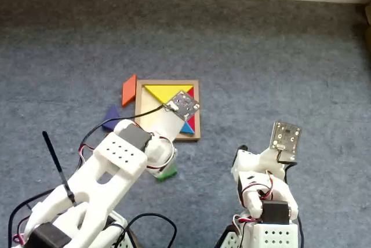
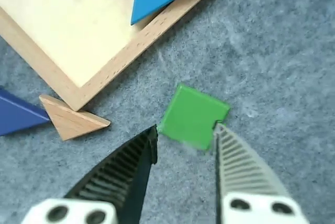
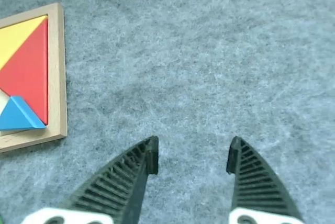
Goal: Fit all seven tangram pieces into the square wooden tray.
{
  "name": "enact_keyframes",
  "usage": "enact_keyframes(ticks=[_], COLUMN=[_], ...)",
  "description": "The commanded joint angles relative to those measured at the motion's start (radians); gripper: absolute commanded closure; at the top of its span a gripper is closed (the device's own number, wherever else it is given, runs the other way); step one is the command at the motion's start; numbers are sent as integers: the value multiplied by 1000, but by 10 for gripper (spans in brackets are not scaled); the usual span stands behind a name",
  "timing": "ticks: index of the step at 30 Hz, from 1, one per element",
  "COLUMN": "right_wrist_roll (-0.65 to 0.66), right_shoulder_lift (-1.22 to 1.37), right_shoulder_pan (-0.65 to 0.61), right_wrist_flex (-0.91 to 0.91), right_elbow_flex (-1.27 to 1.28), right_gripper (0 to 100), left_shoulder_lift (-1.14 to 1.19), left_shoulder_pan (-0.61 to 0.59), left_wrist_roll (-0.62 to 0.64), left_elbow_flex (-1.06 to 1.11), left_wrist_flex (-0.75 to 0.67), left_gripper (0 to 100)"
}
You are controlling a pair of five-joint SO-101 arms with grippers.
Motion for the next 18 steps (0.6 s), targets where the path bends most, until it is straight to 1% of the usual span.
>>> enact_keyframes(ticks=[1,5,7,13,15,18], right_wrist_roll=[-9,-9,-9,-9,-9,-9], right_shoulder_lift=[8,8,8,8,8,8], right_shoulder_pan=[13,13,13,13,13,13], right_wrist_flex=[5,5,5,5,5,5], right_elbow_flex=[128,128,128,128,128,128], right_gripper=[782,782,782,782,782,782], left_shoulder_lift=[-27,-27,-25,-5,54,171], left_shoulder_pan=[8,8,8,8,8,8], left_wrist_roll=[12,6,5,-44,-46,-44], left_elbow_flex=[39,130,150,151,140,50], left_wrist_flex=[-31,-143,-169,-175,-181,-164], left_gripper=[697,713,712,712,712,713])
